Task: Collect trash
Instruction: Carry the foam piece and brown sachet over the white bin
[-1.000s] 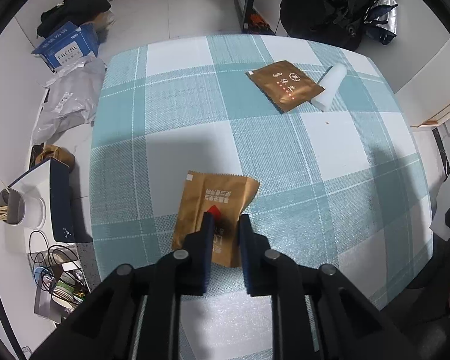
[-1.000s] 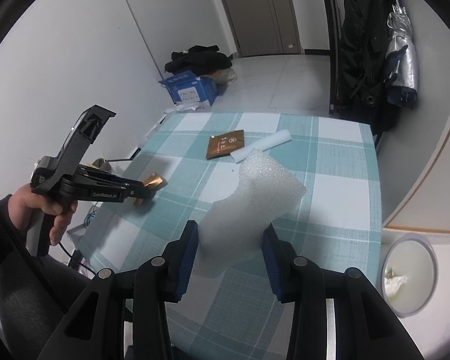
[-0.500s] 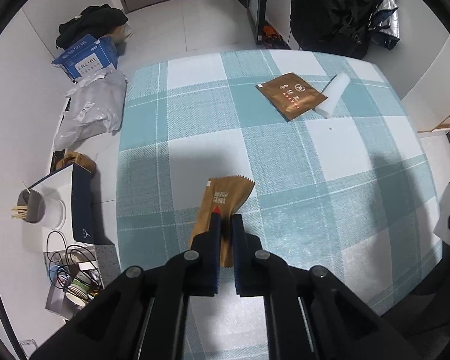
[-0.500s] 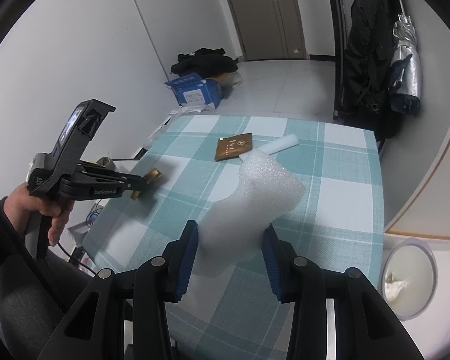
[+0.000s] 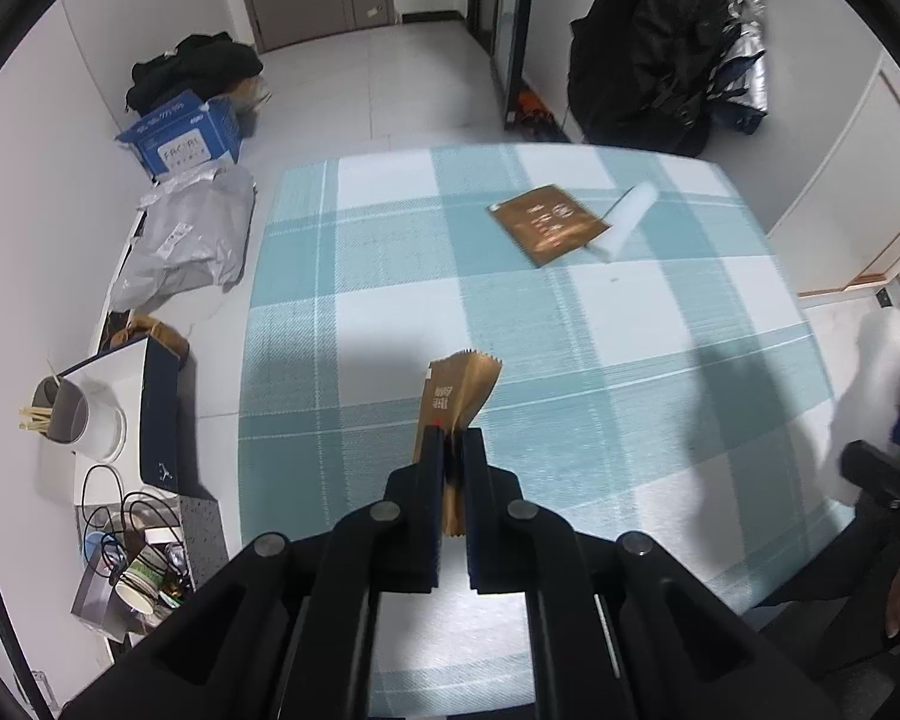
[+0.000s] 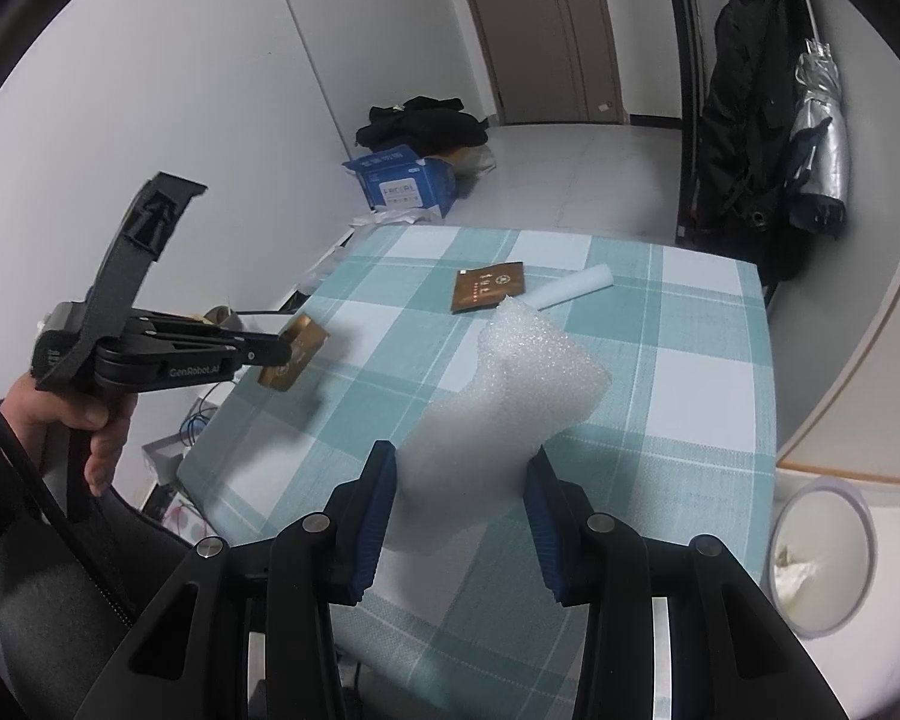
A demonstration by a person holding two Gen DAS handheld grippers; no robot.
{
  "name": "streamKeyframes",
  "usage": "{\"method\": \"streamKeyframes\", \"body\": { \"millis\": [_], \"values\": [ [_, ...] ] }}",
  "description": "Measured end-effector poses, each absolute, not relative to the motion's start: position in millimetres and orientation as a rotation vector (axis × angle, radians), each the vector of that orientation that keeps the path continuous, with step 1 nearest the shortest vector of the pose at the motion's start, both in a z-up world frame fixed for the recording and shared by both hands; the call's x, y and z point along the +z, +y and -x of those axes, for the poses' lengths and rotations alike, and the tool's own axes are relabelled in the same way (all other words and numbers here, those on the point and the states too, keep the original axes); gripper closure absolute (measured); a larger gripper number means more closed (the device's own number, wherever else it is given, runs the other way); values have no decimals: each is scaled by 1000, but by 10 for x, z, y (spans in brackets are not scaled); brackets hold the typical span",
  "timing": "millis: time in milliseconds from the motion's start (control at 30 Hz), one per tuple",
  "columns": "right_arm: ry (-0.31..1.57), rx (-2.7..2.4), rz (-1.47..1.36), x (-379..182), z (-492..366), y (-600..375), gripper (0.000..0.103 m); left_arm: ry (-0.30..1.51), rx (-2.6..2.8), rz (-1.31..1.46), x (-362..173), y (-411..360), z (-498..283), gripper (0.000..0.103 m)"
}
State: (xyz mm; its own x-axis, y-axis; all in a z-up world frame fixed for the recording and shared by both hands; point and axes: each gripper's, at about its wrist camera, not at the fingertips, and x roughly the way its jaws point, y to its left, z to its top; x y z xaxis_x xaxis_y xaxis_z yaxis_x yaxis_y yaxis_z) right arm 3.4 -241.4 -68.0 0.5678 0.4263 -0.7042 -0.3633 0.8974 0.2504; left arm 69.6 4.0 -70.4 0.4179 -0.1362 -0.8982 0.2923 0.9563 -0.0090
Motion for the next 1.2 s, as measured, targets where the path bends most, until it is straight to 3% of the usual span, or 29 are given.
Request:
{"method": "streamKeyframes", "body": {
  "millis": [533,1200],
  "values": [
    [791,397,-114,-333,23,-2786,62,1022,-397,-167,-427,-479,-547,101],
    [653,128,-128,412,204,-4397,62,948,-717,-129,110,-2162,-725,101]
  ]
}}
